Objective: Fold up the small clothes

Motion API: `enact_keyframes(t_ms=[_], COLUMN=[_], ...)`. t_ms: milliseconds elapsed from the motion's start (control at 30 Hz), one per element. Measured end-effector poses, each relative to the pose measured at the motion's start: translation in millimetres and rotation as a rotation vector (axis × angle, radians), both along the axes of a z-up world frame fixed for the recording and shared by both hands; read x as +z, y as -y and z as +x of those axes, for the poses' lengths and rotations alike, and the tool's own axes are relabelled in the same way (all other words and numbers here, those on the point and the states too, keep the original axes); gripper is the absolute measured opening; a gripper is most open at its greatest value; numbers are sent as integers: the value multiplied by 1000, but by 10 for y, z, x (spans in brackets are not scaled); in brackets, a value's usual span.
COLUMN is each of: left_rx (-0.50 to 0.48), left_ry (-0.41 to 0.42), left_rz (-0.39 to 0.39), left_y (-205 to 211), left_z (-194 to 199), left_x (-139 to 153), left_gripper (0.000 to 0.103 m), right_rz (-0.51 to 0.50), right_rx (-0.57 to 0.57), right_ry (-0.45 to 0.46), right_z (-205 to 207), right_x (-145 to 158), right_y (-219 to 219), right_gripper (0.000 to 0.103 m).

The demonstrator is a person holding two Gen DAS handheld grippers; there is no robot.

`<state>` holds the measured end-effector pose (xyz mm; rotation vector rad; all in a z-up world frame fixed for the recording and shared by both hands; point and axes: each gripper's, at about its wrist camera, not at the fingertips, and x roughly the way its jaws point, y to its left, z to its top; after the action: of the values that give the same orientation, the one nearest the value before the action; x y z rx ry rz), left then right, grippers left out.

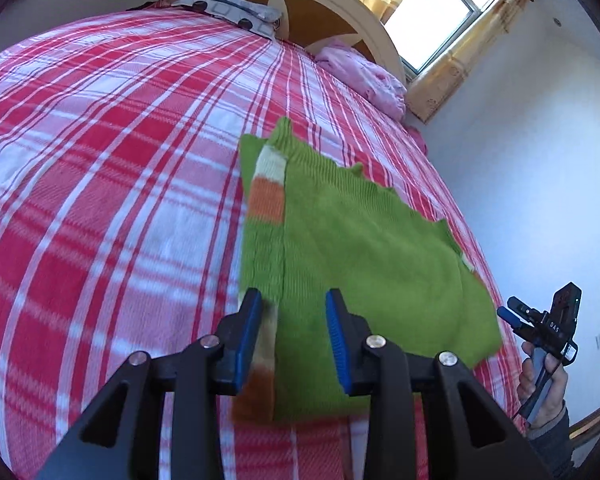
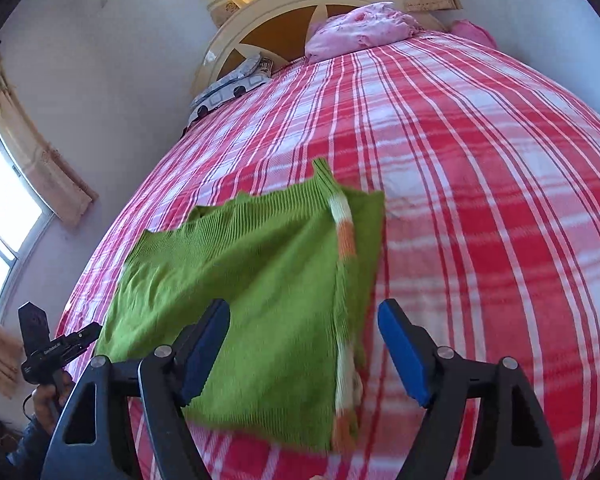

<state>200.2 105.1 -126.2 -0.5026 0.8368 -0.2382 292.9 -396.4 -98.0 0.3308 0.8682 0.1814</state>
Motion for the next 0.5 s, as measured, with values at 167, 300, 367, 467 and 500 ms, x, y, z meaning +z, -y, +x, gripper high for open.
enact_keyframes(t_ms=[167, 300, 367, 467, 500], left_rx=[-29, -40, -46, -57, -57], left_ry=[22, 15, 23, 17, 20], left_rz=[24, -26, -16, -20, -41], left_y=[65, 50, 72, 74, 58], left_z=[-133, -115, -130, -102, -106], left_x=[-16, -28, -38, -102, -107], left_gripper=[35, 35, 35, 35, 35], right_rz=[13, 30, 25, 39, 56], right_rx=[-22, -2, 19, 32, 34], right_ry=[-3, -13, -25, -50, -54], right_z=[-269, -370, -398, -384, -377], right_x=[-46, -95, -153, -281, -304], right_y=[72, 24, -21, -43, -39], right_gripper=[75, 74, 73, 53, 41])
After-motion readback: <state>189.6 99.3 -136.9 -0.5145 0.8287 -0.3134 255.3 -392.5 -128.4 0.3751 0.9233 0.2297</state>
